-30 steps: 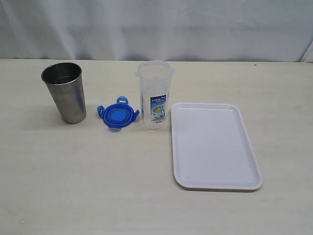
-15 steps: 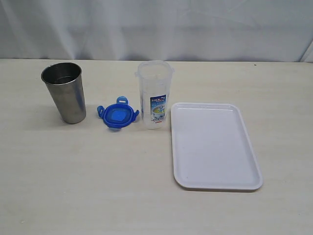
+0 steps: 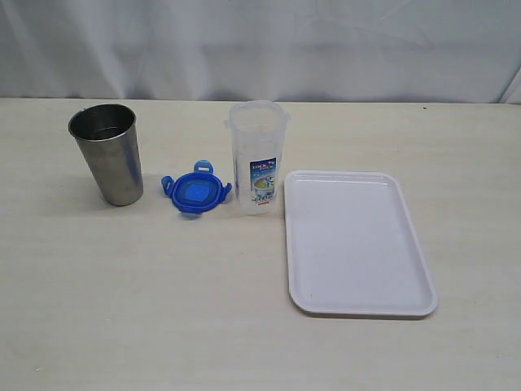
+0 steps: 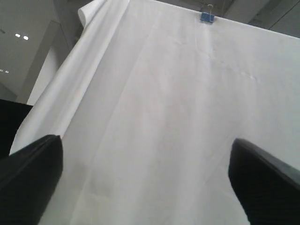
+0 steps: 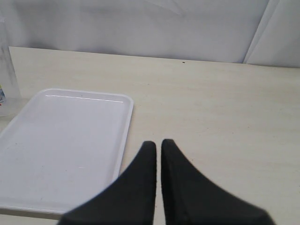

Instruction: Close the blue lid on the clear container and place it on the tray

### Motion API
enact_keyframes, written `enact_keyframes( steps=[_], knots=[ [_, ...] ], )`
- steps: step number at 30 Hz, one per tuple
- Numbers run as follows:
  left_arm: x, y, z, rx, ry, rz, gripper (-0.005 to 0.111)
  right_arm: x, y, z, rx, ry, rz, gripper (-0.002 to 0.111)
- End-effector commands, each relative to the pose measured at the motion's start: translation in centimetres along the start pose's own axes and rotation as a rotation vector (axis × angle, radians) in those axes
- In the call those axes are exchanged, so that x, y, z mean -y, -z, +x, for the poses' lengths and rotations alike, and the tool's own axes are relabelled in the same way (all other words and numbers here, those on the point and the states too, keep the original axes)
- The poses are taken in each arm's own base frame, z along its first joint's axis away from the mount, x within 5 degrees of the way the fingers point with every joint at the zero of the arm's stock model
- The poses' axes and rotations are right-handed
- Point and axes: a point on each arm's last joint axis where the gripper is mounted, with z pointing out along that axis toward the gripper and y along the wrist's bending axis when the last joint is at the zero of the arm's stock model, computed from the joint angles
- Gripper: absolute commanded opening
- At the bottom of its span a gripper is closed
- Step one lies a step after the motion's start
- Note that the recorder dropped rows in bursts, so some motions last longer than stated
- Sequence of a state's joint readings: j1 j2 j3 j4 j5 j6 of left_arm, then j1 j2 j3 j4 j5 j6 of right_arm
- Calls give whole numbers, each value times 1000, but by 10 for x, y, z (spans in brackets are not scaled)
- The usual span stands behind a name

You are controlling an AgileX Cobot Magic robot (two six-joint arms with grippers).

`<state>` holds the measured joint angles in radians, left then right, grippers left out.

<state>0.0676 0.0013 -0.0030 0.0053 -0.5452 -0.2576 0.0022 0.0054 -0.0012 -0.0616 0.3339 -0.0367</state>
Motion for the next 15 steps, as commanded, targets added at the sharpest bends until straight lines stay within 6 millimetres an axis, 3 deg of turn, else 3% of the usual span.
enact_keyframes(
  steps=[1, 4, 8, 15],
  knots=[
    [7, -1, -5, 22, -33, 64, 92, 0, 0, 0, 1, -1, -1, 4],
    [8, -4, -6, 18, -34, 69, 92, 0, 0, 0, 1, -1, -1, 4],
    [8, -23, -2, -79, -21, 63, 92, 0, 0, 0, 1, -1, -1, 4],
    [11, -52, 32, -305, -35, 146, 92, 0, 0, 0, 1, -1, -1, 4]
  ],
)
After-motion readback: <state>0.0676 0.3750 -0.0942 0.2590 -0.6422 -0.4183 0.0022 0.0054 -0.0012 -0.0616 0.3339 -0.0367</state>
